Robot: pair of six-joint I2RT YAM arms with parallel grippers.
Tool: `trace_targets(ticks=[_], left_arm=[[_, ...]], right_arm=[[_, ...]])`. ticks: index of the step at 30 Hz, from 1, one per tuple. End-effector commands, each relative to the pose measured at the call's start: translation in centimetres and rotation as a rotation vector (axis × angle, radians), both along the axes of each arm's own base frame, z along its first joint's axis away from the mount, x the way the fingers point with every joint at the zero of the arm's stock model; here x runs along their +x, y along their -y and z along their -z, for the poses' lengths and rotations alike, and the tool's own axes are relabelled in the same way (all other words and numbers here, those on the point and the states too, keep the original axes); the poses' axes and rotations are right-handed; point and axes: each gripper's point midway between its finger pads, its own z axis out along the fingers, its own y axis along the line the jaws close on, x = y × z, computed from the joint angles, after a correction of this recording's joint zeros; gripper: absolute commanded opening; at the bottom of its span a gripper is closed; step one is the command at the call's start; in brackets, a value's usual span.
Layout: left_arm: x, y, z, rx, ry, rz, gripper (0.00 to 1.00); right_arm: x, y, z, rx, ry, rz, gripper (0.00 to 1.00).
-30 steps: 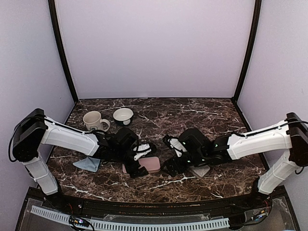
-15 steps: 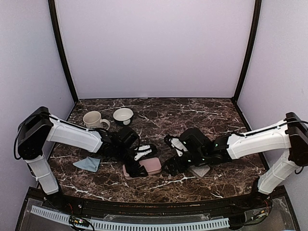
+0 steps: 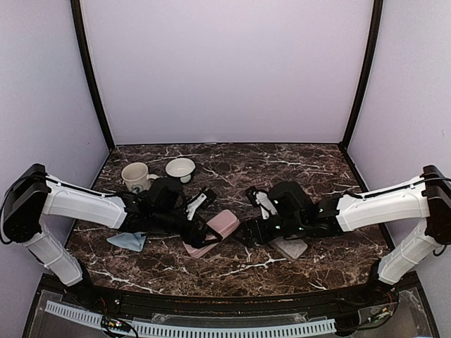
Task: Organize the sunglasses
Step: Pick up the sunglasses case from the center of the board, then pass from the left arm to the right
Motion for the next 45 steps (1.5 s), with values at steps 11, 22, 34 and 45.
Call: trace_targets(ticks=[11,22,34,45], left_arm=[[0.9,2.0,-6.1,-0.287,0.07,-0.152,0.15],[0.5,2.2,-5.4,-0.289,0.119,-0.216,0.16],[0.6,2.4,-4.3,-0.243,0.16,-0.236,0.23],[-1.2,2.2,-4.1,-0.269,0.11,-0.176,0.99]], right_arm=[[3.1,-4.0,-6.1,0.343,-0.083,0.207,0.86],[3.4,-4.5,-6.0,0.432,-0.123,0.257,0.55],[3.7,-4.9,-5.8,0.414,-0.121,0.271,0.28],[5.5,-2.8,-7.7,0.163,0.057,0.278,0.07]])
